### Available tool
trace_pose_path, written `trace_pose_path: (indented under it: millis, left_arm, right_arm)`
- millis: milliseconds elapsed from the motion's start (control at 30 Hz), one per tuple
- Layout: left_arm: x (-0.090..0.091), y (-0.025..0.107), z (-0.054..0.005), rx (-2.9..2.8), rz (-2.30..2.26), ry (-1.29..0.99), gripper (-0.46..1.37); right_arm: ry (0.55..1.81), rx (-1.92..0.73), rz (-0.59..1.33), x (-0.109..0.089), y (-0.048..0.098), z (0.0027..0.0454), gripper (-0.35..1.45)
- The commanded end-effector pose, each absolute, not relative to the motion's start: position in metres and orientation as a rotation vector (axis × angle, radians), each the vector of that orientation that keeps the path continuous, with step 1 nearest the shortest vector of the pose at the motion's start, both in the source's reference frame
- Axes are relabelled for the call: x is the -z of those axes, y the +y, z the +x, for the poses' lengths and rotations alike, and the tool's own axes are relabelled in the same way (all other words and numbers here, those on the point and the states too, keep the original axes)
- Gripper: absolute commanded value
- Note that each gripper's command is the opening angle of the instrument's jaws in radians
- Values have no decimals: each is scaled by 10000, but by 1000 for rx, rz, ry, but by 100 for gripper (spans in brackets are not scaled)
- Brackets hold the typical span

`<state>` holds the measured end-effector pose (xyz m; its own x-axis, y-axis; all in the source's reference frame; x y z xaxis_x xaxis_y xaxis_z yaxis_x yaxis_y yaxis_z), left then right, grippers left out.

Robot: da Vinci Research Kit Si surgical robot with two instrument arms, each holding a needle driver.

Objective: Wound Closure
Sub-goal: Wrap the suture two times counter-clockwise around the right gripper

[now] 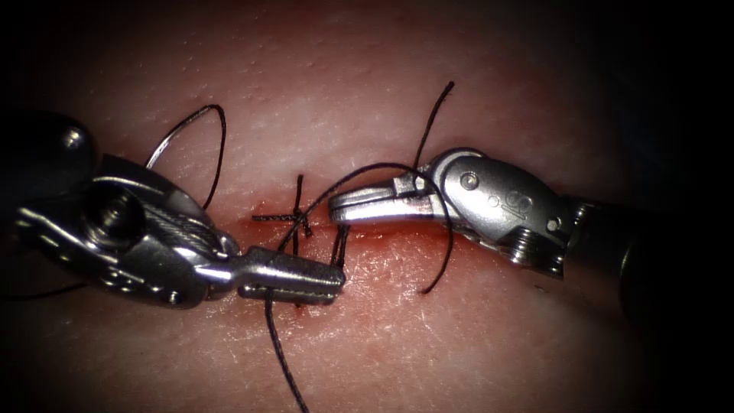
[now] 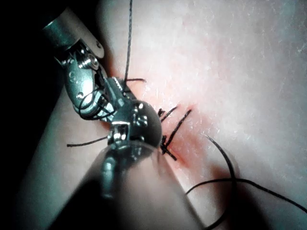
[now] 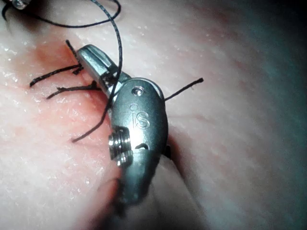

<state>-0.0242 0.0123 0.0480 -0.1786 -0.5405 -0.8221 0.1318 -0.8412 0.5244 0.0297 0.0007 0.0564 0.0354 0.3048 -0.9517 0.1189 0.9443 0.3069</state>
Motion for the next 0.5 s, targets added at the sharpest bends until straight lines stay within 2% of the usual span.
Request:
trace_pose_path:
  millis: [33, 500]
  left_arm:
    - [-485, 124, -240, 2075, 1656, -460, -35]
    - [-530, 142, -228, 2114, 1672, -427, -35]
  right_arm:
    - [1539, -146, 342, -562, 6, 297, -35]
    - [1558, -140, 351, -550, -2, 287, -35]
